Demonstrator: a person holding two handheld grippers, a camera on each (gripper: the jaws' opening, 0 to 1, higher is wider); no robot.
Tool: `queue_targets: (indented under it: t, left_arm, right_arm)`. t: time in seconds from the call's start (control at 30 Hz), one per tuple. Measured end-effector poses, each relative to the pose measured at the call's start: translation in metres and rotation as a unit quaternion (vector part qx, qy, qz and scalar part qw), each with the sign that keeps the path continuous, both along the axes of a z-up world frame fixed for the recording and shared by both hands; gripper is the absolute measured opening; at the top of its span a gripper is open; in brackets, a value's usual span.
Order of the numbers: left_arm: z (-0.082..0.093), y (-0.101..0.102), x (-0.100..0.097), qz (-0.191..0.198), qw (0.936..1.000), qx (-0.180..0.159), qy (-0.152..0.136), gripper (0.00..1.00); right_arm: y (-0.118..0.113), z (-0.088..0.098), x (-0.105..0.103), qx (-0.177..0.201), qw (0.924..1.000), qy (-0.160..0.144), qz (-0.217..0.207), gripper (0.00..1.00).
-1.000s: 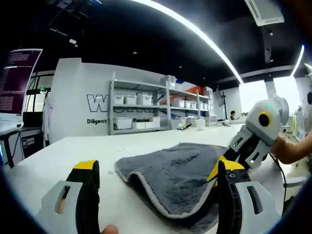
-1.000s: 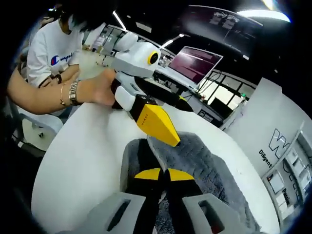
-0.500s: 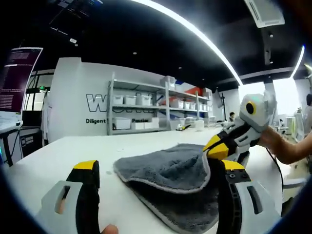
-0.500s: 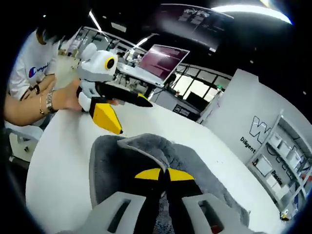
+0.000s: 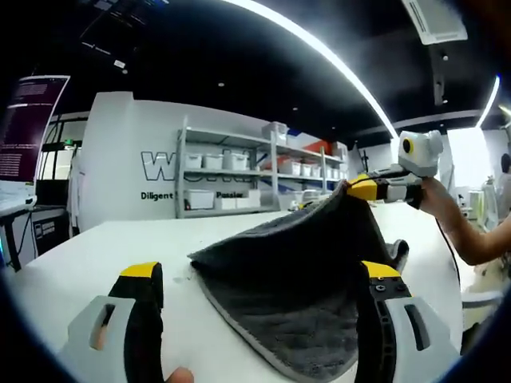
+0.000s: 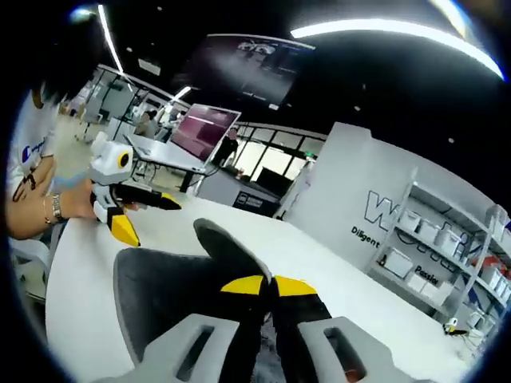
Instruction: Open the folded towel by lifting each exposed corner and separating the folded layers until the towel lies flat within the target outline without major curled edges
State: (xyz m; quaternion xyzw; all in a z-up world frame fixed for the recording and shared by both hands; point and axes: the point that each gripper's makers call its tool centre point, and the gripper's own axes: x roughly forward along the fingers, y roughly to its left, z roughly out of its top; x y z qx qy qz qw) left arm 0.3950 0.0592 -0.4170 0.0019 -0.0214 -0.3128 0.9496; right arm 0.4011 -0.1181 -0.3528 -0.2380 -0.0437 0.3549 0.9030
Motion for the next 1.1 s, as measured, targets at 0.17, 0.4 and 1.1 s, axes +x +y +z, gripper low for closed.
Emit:
queue_targets:
  t: [0.17, 0.4, 1.1]
  left_arm:
    - [-0.003, -0.003, -0.001, -0.004, 0.9999, 0.011, 0.002, 0.99]
    - [-0.004, -0.002, 0.001, -0.004, 0.9999, 0.014, 0.006, 0.99]
    - [-0.009, -0.005, 0.000, -0.006, 0.9996, 0.023, 0.013, 0.99]
  right_arm:
    - [-0.023, 0.019, 0.004, 0.031, 0.9994, -0.012, -0.015, 0.00]
    - [-0.051, 0.033, 0.009, 0.048, 0.9977, -0.026, -0.041, 0.00]
    - [-0.163, 0.052, 0.002, 0.110, 0.9789, -0.066, -0.159, 0.00]
